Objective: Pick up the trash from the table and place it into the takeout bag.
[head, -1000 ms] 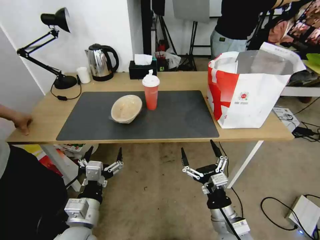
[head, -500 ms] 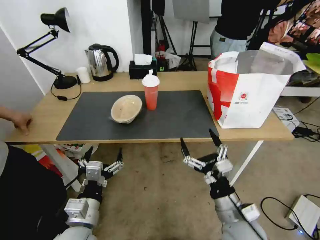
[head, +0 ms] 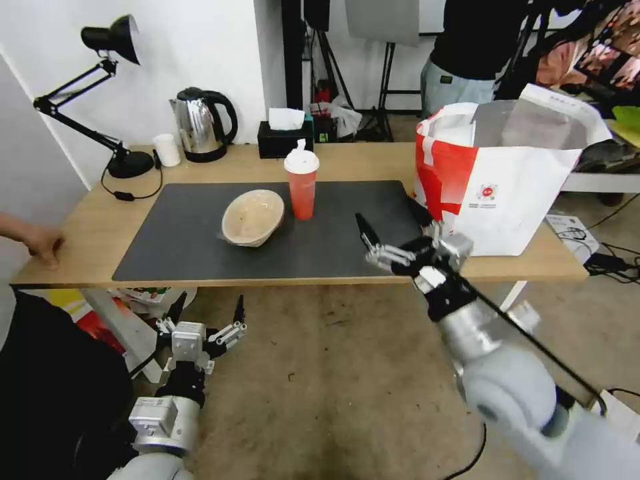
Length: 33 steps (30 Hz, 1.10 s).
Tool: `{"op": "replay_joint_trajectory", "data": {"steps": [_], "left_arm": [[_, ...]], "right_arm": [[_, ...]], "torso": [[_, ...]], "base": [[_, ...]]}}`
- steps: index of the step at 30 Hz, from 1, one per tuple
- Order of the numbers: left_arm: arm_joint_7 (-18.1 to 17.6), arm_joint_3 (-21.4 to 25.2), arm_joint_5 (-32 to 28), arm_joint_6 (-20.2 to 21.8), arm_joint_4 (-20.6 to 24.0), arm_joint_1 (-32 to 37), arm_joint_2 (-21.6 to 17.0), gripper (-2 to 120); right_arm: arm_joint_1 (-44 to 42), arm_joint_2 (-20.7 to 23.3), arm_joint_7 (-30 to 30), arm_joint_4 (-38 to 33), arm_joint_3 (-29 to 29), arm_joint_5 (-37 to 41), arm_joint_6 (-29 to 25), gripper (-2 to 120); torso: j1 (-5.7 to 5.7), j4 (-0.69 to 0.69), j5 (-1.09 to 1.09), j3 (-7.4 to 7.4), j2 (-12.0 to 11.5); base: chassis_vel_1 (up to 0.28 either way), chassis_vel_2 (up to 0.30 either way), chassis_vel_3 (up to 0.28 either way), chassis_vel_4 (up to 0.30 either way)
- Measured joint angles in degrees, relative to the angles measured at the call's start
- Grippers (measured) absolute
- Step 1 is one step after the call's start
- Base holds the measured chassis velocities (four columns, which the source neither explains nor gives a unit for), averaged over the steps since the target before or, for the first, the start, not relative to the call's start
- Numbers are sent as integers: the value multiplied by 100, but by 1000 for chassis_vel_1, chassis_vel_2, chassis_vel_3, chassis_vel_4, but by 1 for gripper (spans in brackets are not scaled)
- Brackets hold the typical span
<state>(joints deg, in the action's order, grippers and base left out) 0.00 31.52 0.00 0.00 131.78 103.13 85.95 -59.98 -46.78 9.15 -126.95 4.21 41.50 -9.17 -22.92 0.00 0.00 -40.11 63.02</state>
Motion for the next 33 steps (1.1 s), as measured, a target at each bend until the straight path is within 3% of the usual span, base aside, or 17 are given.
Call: {"op": "replay_joint_trajectory", "data": {"steps": [9, 17, 33], "left_arm": [[0, 0, 0, 0, 0, 0, 0, 100], [0, 0, 0, 0, 0, 0, 0, 100], [0, -1, 0, 0, 0, 0, 0, 100]], "right_arm": [[1575, 86, 5, 571, -1151, 1467, 645, 100], [2336, 126, 48, 793, -1642, 1707, 1263, 100], [2883, -52, 95, 1265, -1978, 1648, 1444, 100]], "torso": [[0, 0, -1, 0, 0], [0, -1, 0, 0, 0], [1, 0, 0, 0, 0]], "base": [[0, 0, 0, 0], [0, 0, 0, 0], [0, 0, 0, 0]]}}
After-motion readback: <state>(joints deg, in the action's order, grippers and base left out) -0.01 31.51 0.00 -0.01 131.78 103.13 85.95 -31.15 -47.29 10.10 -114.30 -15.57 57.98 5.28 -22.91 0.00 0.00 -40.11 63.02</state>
